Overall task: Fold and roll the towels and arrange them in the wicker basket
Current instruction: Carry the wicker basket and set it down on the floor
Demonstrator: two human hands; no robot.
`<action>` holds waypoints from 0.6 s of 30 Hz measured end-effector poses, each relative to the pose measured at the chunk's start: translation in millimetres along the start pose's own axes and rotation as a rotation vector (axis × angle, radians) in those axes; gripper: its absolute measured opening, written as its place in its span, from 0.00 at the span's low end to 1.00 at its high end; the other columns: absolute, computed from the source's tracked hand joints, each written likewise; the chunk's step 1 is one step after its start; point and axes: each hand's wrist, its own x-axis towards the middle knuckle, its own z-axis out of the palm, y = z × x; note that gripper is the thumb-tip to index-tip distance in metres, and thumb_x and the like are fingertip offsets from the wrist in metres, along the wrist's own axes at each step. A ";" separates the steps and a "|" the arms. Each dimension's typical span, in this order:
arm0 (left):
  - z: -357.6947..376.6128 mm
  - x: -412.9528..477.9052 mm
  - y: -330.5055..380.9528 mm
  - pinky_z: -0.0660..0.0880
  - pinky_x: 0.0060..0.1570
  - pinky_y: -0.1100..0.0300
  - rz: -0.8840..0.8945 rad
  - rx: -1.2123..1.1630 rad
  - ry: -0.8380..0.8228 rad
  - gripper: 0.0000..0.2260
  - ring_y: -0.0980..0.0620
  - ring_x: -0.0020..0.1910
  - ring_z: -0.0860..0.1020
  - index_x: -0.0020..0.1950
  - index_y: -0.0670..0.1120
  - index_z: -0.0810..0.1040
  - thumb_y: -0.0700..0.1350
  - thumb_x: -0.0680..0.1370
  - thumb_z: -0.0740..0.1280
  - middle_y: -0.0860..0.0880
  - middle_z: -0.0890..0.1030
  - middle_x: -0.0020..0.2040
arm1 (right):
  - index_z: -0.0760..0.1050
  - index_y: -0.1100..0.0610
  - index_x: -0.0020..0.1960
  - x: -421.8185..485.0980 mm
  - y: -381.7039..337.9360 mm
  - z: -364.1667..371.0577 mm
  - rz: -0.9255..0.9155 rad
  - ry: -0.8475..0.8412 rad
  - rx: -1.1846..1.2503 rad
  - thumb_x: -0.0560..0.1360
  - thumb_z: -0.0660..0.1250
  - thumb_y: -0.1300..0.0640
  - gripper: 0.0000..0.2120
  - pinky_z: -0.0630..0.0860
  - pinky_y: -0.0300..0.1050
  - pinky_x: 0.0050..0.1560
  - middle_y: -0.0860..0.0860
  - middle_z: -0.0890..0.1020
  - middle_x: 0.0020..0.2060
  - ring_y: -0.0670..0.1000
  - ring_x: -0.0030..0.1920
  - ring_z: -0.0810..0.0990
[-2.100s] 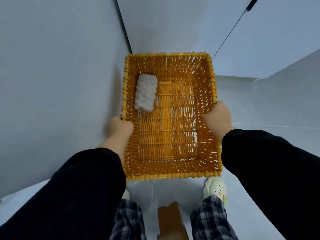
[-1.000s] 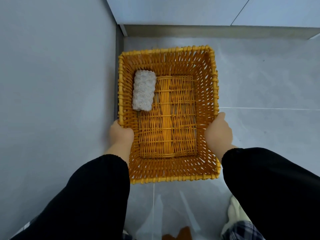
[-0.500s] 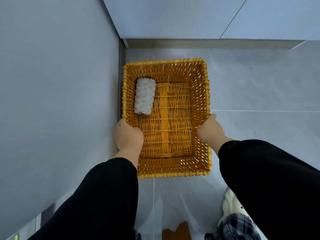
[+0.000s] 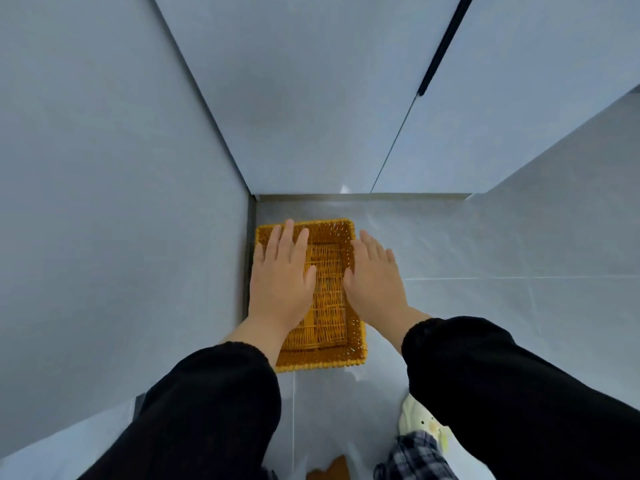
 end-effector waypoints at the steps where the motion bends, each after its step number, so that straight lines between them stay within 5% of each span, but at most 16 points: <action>1: -24.1 -4.7 4.3 0.45 0.74 0.47 0.015 0.011 0.010 0.26 0.47 0.78 0.46 0.79 0.48 0.50 0.52 0.82 0.52 0.47 0.48 0.79 | 0.54 0.59 0.76 -6.0 -7.8 -22.7 -0.027 0.018 -0.013 0.80 0.53 0.56 0.25 0.47 0.55 0.75 0.56 0.53 0.77 0.54 0.77 0.50; 9: -236.2 -28.8 55.7 0.57 0.70 0.39 0.159 0.185 0.278 0.29 0.40 0.76 0.57 0.77 0.44 0.58 0.48 0.78 0.63 0.41 0.58 0.77 | 0.54 0.59 0.76 -58.5 -81.8 -220.6 -0.207 0.287 -0.087 0.81 0.55 0.55 0.26 0.45 0.56 0.75 0.56 0.51 0.77 0.55 0.77 0.49; 14: -366.2 -37.8 82.7 0.52 0.72 0.41 0.191 0.316 0.437 0.29 0.42 0.77 0.50 0.78 0.46 0.51 0.52 0.80 0.57 0.42 0.52 0.78 | 0.57 0.60 0.75 -87.1 -127.6 -336.0 -0.261 0.514 -0.100 0.80 0.58 0.55 0.26 0.48 0.57 0.75 0.57 0.54 0.77 0.56 0.77 0.52; 18: -442.6 -55.3 103.1 0.59 0.69 0.39 0.192 0.368 0.559 0.30 0.40 0.76 0.56 0.77 0.45 0.57 0.52 0.78 0.61 0.41 0.58 0.77 | 0.59 0.60 0.75 -111.0 -164.0 -410.0 -0.308 0.664 -0.059 0.79 0.58 0.55 0.26 0.47 0.58 0.74 0.57 0.55 0.77 0.56 0.77 0.52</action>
